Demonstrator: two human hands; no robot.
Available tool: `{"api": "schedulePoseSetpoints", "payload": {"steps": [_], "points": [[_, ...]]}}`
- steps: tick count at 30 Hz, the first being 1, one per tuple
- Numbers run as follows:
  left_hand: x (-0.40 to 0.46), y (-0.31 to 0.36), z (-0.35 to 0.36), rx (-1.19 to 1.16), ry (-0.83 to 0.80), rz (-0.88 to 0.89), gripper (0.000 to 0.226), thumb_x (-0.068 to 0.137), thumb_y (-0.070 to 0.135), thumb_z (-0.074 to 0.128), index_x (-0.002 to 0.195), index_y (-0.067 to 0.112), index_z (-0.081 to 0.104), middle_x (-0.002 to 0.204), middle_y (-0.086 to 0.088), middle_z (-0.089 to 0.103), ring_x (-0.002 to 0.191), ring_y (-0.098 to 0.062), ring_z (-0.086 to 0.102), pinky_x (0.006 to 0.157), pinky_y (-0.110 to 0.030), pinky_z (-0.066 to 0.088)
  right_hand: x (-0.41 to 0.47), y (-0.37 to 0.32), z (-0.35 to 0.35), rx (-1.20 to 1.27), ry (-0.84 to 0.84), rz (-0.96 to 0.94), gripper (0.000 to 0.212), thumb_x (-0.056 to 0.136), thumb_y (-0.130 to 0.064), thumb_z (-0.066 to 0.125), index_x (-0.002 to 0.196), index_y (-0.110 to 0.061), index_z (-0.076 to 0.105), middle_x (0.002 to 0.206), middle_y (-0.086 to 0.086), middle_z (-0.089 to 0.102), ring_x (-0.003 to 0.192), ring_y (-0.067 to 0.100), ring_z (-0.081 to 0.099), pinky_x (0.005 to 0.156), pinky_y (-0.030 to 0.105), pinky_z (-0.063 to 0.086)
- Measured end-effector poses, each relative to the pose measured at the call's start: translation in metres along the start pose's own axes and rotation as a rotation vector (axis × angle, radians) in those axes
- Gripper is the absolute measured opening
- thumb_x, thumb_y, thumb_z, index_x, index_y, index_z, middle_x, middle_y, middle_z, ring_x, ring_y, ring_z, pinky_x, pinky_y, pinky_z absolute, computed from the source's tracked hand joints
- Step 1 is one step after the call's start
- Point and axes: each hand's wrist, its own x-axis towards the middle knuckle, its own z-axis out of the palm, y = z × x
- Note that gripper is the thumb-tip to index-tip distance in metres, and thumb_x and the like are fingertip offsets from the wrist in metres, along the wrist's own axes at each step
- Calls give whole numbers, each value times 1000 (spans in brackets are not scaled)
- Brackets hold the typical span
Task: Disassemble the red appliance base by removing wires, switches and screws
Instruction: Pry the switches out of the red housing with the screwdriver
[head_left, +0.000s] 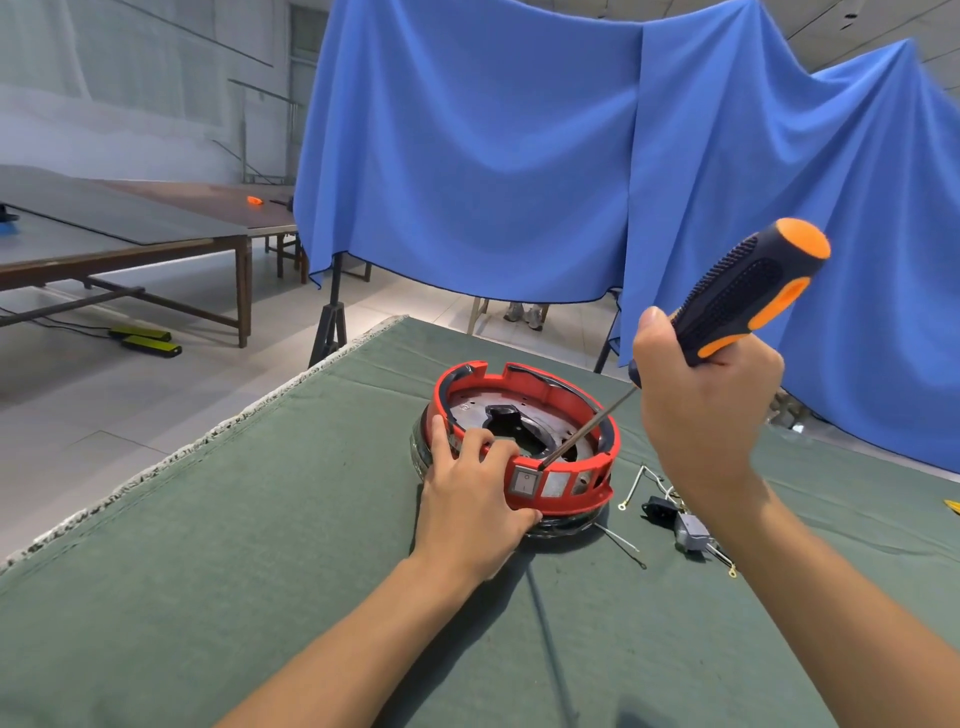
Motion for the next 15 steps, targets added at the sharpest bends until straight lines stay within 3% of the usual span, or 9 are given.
{"api": "schedulePoseSetpoints", "payload": {"steps": [3, 5, 7, 8, 10, 11, 13, 15], "points": [[0, 1, 0, 3, 3, -3, 59, 69, 47, 77, 118, 28, 51, 126, 7, 45, 143, -34, 7, 107, -51, 34, 9, 0, 9, 29, 8, 46, 42, 75, -31, 52, 51, -18, 20, 46, 3, 26, 45, 25, 28, 45, 33, 24], [0, 1, 0, 4, 6, -1, 59, 68, 47, 77, 118, 28, 51, 124, 7, 45, 143, -34, 8, 105, -50, 36, 15, 2, 15, 15, 4, 37, 40, 74, -29, 51, 51, -22, 19, 44, -2, 24, 45, 12, 21, 45, 28, 21], [0, 1, 0, 5, 9, -4, 59, 67, 48, 77, 116, 29, 51, 123, 8, 45, 143, -33, 8, 104, -50, 38, 21, 6, 19, -10, 2, 31, 38, 73, -28, 49, 50, -21, 20, 42, -3, 25, 45, 13, 22, 44, 26, 20], [0, 1, 0, 5, 11, -4, 59, 67, 48, 77, 116, 29, 51, 123, 9, 45, 143, -33, 8, 103, -50, 39, 24, 8, 21, -26, 2, 39, 37, 73, -28, 49, 50, -16, 22, 42, 2, 29, 46, 17, 23, 45, 32, 24], [0, 0, 0, 11, 10, -5, 59, 67, 48, 77, 116, 29, 51, 123, 9, 45, 143, -34, 9, 102, -50, 41, 32, 12, 27, -75, -3, 82, 37, 71, -29, 48, 54, -6, 25, 52, 27, 39, 55, 39, 36, 48, 39, 30], [1, 0, 1, 14, 11, -4, 59, 67, 48, 77, 116, 29, 51, 123, 9, 45, 143, -34, 10, 101, -51, 42, 37, 14, 30, -100, -8, 108, 37, 71, -29, 48, 55, -5, 24, 55, 30, 43, 56, 41, 40, 50, 41, 33], [1, -1, 2, 19, 13, -2, 59, 67, 49, 77, 117, 30, 51, 123, 9, 45, 143, -34, 10, 100, -52, 42, 45, 20, 36, -139, -44, 155, 35, 70, -31, 46, 54, -9, 24, 58, 31, 48, 56, 40, 42, 51, 41, 37], [1, -1, 2, 32, 7, -5, 60, 67, 50, 76, 118, 31, 50, 125, 10, 44, 143, -34, 10, 101, -52, 41, 51, 28, 42, -171, -92, 204, 34, 68, -35, 45, 51, -13, 27, 56, 23, 45, 52, 26, 34, 50, 35, 33]]}}
